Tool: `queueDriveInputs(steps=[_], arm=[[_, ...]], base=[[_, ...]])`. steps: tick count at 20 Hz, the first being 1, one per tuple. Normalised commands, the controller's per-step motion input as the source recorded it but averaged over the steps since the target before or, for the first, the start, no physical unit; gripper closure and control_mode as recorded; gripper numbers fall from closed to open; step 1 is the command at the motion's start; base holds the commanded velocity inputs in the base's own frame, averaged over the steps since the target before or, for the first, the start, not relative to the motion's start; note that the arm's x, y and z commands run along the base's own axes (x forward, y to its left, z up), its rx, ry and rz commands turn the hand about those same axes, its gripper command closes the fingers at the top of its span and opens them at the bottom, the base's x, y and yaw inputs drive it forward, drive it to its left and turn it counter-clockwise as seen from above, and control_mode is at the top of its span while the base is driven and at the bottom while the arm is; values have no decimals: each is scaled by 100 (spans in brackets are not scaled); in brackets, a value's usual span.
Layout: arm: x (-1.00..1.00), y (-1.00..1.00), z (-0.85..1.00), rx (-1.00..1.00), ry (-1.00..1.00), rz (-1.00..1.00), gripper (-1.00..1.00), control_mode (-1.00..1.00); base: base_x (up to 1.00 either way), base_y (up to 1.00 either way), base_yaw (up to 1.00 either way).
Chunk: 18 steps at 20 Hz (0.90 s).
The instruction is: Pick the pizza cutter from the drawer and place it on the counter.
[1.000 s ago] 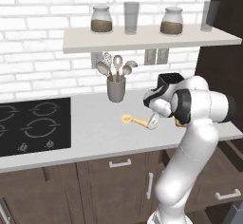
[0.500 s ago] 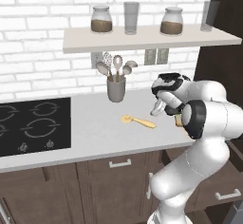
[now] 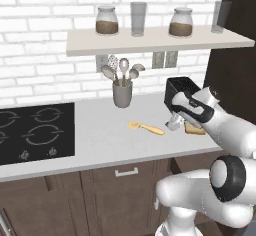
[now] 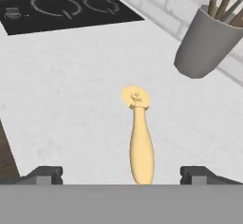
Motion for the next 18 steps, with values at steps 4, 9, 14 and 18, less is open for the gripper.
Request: queueDriveInputs(steps=[4,9,14,18], arm=[[-79,11,55,0,-15,0,-100,-100],[-42,21,95,-2,-13,0,-100,-100],[-14,27,78,-5,-3,0,-100,-100],[-7,15,26,-3,0,0,-100,-100]], base=[[0,0,0],[0,0,0],[0,0,0],[0,0,0]])
